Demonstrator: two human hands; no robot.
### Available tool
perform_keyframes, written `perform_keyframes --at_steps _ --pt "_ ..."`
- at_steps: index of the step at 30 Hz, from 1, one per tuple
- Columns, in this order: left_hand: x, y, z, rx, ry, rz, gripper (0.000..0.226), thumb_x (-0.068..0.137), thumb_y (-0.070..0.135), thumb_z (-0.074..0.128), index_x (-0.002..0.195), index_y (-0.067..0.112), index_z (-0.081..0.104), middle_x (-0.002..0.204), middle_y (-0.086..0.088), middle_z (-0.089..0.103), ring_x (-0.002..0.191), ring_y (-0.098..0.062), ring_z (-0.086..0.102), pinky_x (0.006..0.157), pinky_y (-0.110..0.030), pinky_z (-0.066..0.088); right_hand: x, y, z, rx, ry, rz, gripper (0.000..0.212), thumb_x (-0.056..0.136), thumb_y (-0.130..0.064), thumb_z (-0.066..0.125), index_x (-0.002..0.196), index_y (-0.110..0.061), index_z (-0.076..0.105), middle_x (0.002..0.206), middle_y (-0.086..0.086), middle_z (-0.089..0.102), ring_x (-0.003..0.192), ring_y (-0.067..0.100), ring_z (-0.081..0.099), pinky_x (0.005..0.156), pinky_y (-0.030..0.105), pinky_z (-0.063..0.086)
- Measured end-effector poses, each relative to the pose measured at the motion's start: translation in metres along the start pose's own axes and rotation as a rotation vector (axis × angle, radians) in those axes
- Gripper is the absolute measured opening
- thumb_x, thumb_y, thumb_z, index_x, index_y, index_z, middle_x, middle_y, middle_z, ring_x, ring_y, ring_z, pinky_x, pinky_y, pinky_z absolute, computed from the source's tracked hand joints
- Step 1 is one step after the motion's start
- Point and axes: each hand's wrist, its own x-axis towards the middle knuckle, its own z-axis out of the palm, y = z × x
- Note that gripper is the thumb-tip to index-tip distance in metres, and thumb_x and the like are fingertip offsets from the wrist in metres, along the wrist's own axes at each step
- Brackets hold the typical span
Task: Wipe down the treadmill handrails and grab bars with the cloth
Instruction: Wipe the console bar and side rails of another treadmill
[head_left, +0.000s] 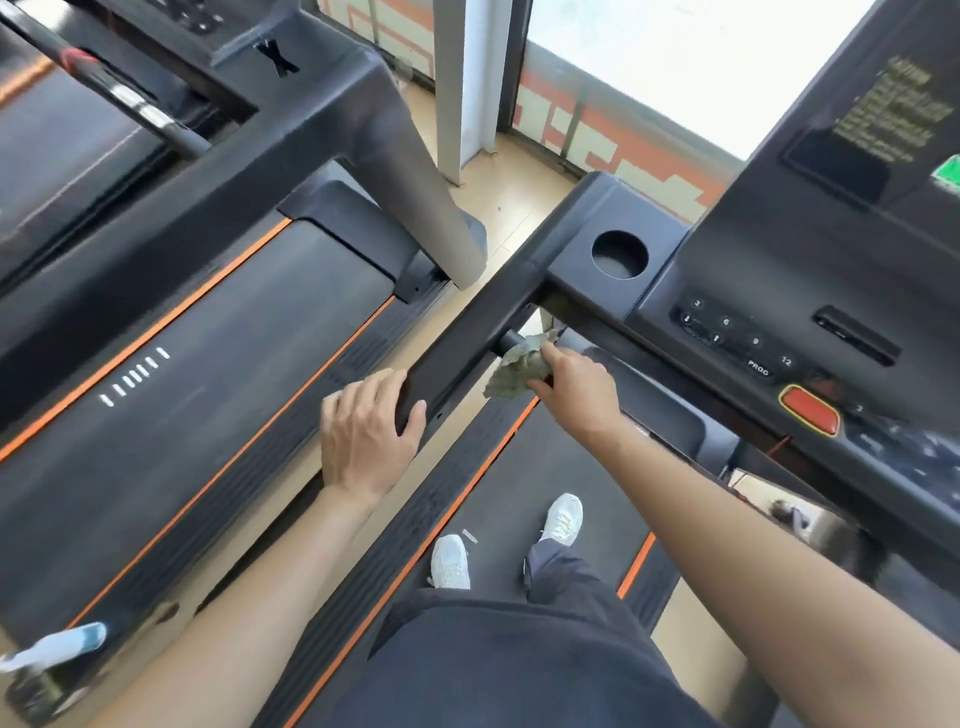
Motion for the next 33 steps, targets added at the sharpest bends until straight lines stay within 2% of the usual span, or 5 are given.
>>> perform_keyframes --at_steps 7,16,20,27,33 --pt "0.029 0.067 0.018 -0.222 0.1 0.323 0.02 0.087 0.023 0.074 0.107 0.022 0.076 0.112 0.006 0.071 0.103 -0.017 0.063 0.085 -0.034 0.043 -0.024 0.027 0.002 0.053 0.071 -0.048 0.036 0.092 -0.035 0.067 0.124 -0.019 0.058 0.109 -0.002 0.067 0.092 0.03 0.064 0.07 0.038 0.052" --pt "0.101 0.126 0.048 -0.312 -0.346 0.376 0.024 0.089 0.041 0.074 0.106 0.025 0.078 0.097 0.004 0.07 0.092 -0.019 0.06 0.076 -0.033 0.047 -0.029 0.049 -0.005 0.088 0.357 -0.204 0.006 0.093 -0.024 0.067 0.094 -0.021 0.072 0.087 -0.004 0.064 0.074 0.028 0.059 0.055 0.028 0.036" --pt "0.114 0.115 0.042 -0.445 -0.451 0.341 0.024 0.083 0.037 0.082 0.103 0.025 0.082 0.092 0.004 0.076 0.085 -0.012 0.061 0.08 -0.035 0.052 -0.031 0.063 -0.003 0.174 0.422 -0.221 0.012 0.087 -0.024 0.075 0.098 -0.022 0.079 0.106 0.0 0.075 0.083 0.031 0.064 0.068 0.035 0.052" --pt "0.125 0.11 0.03 -0.417 -0.343 0.288 0.019 0.086 0.042 0.078 0.101 0.03 0.082 0.084 0.005 0.075 0.08 -0.014 0.058 0.073 -0.034 0.05 -0.036 0.076 -0.005 0.22 0.47 -0.223 0.019 0.089 -0.03 0.066 0.093 -0.02 0.081 0.107 0.001 0.075 0.087 0.029 0.063 0.071 0.037 0.049" --pt "0.128 0.105 0.033 -0.224 -0.207 0.244 0.013 0.088 0.043 0.074 0.092 0.034 0.08 0.077 0.006 0.068 0.077 -0.014 0.053 0.065 -0.028 0.039 -0.043 0.08 -0.008 0.187 0.434 -0.261 0.012 0.076 -0.016 0.085 0.073 -0.017 0.074 0.098 -0.004 0.073 0.088 0.023 0.061 0.076 0.03 0.042"
